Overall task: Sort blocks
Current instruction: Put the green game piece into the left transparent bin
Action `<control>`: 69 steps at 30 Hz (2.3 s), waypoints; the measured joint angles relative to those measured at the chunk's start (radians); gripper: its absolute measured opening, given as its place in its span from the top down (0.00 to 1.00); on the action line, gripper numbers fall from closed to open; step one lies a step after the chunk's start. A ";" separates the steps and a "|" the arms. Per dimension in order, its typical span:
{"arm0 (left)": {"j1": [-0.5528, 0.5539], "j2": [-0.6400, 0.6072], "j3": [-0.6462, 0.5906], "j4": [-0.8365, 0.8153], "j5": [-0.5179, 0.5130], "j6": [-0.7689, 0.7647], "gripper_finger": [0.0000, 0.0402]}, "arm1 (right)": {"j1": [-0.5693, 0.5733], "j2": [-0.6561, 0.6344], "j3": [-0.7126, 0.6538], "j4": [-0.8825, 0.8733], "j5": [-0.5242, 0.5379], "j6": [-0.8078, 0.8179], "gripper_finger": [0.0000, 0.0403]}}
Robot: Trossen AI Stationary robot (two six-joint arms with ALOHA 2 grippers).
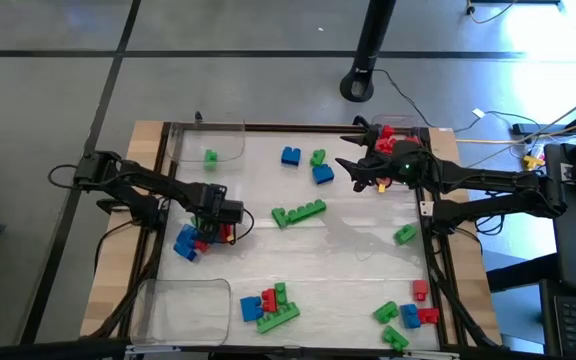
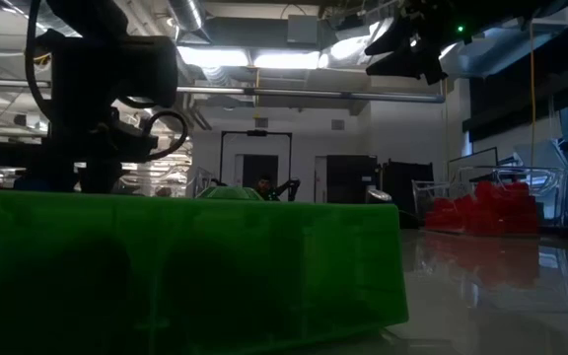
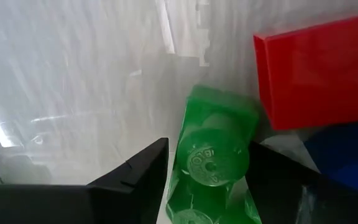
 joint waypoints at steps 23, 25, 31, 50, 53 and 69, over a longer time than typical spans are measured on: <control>0.000 -0.008 0.190 -0.169 -0.044 -0.056 0.68 | 0.000 0.000 0.000 0.000 0.000 0.000 0.23; 0.000 -0.018 0.230 -0.188 -0.072 -0.057 0.68 | 0.000 0.000 0.000 0.000 0.000 0.000 0.23; 0.007 -0.090 0.335 -0.191 -0.201 -0.014 0.68 | 0.000 0.000 0.000 0.000 0.000 0.000 0.23; 0.465 -0.309 0.370 0.069 -0.418 0.074 0.67 | 0.000 0.000 0.000 0.000 0.000 -0.004 0.23; 0.532 -0.307 0.356 0.083 -0.417 0.073 0.67 | 0.000 0.000 0.000 0.000 0.000 -0.004 0.23; 0.641 -0.307 0.327 0.072 -0.406 -0.040 0.46 | 0.000 0.000 0.000 0.000 0.000 -0.004 0.23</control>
